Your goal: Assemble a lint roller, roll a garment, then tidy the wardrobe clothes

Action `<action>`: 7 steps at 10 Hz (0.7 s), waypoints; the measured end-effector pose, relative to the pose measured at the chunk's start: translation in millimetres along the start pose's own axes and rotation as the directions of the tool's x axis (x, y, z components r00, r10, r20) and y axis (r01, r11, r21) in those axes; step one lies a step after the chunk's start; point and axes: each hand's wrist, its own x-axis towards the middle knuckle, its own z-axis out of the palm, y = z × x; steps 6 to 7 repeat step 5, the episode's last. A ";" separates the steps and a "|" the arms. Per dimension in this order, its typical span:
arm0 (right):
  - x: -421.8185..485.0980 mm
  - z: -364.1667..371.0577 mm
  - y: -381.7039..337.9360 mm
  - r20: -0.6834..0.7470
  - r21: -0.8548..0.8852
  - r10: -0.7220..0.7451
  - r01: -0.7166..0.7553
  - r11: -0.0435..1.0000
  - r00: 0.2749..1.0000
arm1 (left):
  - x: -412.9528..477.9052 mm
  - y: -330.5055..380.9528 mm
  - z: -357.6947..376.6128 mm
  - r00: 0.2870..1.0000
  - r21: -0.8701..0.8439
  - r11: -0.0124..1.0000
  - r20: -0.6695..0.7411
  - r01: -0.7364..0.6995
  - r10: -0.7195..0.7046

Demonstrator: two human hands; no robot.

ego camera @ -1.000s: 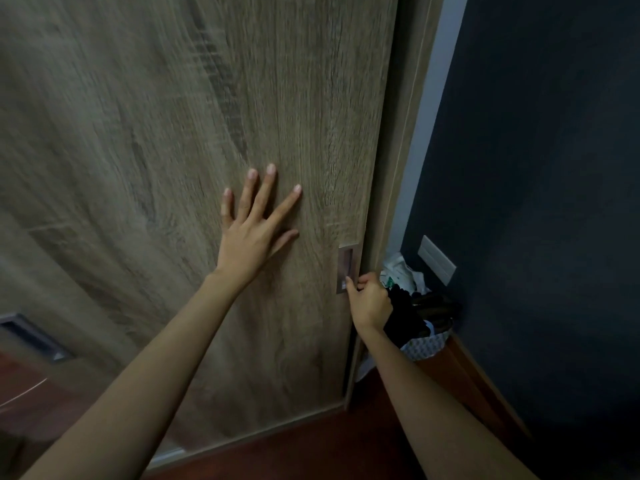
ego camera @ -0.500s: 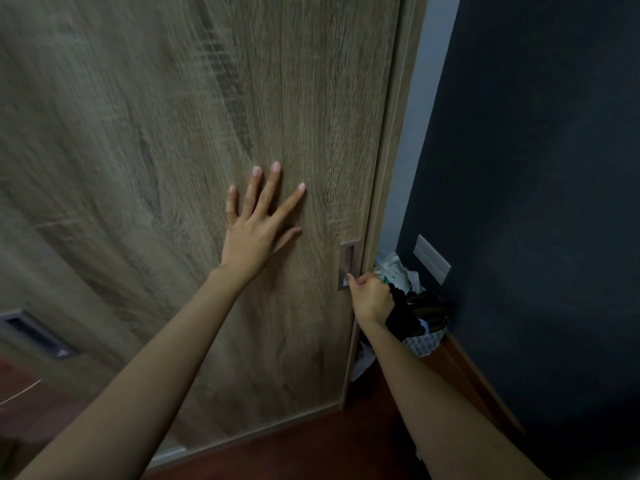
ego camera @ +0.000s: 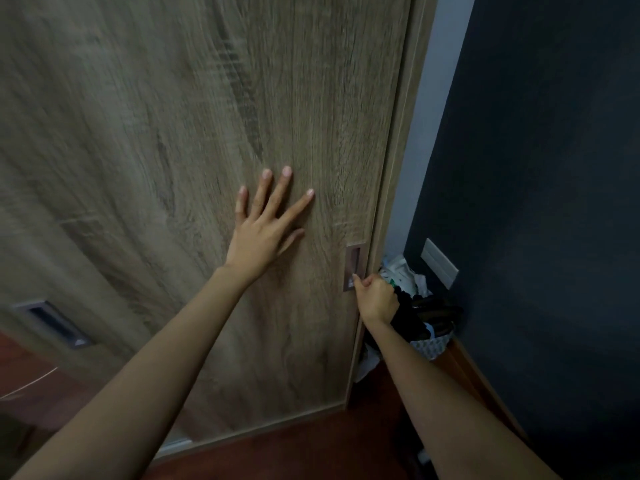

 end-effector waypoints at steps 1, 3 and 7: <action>-2.9 -11.8 -8.4 -0.006 -0.006 -0.041 0.041 0.999 0.999 | -0.9 -3.3 -14.3 0.997 -0.045 0.999 0.068 -0.032 0.035; -9.0 -55.5 -32.2 0.081 0.052 -0.168 0.164 0.985 0.982 | 4.1 -9.1 -57.5 0.959 -0.203 0.979 0.274 -0.022 0.079; -29.0 -127.7 -41.3 0.295 0.134 -0.364 0.339 0.931 0.884 | 33.2 0.9 -121.4 0.765 -0.357 0.893 0.643 0.275 0.021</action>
